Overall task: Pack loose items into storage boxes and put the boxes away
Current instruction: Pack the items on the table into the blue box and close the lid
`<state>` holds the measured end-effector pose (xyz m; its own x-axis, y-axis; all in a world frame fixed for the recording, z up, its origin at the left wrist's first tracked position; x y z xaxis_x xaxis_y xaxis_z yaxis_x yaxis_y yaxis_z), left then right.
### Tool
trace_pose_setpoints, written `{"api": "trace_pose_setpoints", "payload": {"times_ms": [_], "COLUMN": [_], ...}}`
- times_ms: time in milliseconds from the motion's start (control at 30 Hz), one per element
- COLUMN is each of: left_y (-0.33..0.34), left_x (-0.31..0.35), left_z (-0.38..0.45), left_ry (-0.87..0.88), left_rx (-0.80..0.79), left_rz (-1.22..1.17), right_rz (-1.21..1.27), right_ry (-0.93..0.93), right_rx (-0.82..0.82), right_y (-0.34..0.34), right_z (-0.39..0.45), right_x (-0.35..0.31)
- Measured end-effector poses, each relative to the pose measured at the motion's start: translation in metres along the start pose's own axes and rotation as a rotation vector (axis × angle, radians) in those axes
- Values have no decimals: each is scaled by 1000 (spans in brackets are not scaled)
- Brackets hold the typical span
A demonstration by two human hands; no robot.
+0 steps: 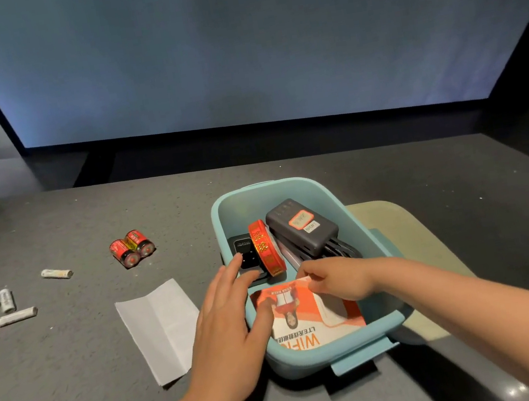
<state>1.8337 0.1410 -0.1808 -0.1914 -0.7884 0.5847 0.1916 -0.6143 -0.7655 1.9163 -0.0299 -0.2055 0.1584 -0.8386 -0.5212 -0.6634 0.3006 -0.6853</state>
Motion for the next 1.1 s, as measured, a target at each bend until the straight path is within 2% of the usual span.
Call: {"api": "trace_pose_setpoints", "payload": {"times_ms": [100, 200, 433, 667, 767, 867, 1100], "left_y": [-1, -1, 2, 0, 0, 1, 1], "left_x": [1, 1, 0, -2, -3, -2, -2], "left_z": [0, 0, 0, 0, 0, -1, -1], "left_ry": [13, 13, -7, -3, -3, -11, -14], "left_rx": [-5, -9, -5, -12, -21, -13, -15], "left_rz": [8, 2, -15, -7, 13, -2, 7], "right_rz": [220, 273, -14, -133, -241, -378, -508], "right_ry": [15, 36, 11, -223, -294, -258, -275], "right_rx": [-10, -6, -8, 135, 38, -69, -57], "right_y": [-10, -11, 7, -6, -9, -3, 10], "right_z": [1, 7, 22, 8, -13, -27, -25], "right_x": [-1, 2, 8, -15, -23, -18, -14]}}
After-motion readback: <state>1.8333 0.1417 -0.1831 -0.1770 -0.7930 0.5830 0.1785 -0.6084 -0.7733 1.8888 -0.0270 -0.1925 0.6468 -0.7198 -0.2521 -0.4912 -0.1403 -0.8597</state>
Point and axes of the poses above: each hand's wrist, its own z-axis towards the middle knuckle, its own y-axis out of the palm, x = y × z, the point moved 7 cm from there along z, towards the middle knuckle, and after that the axes turned 11 degrees about z, right-handed, at the moved point
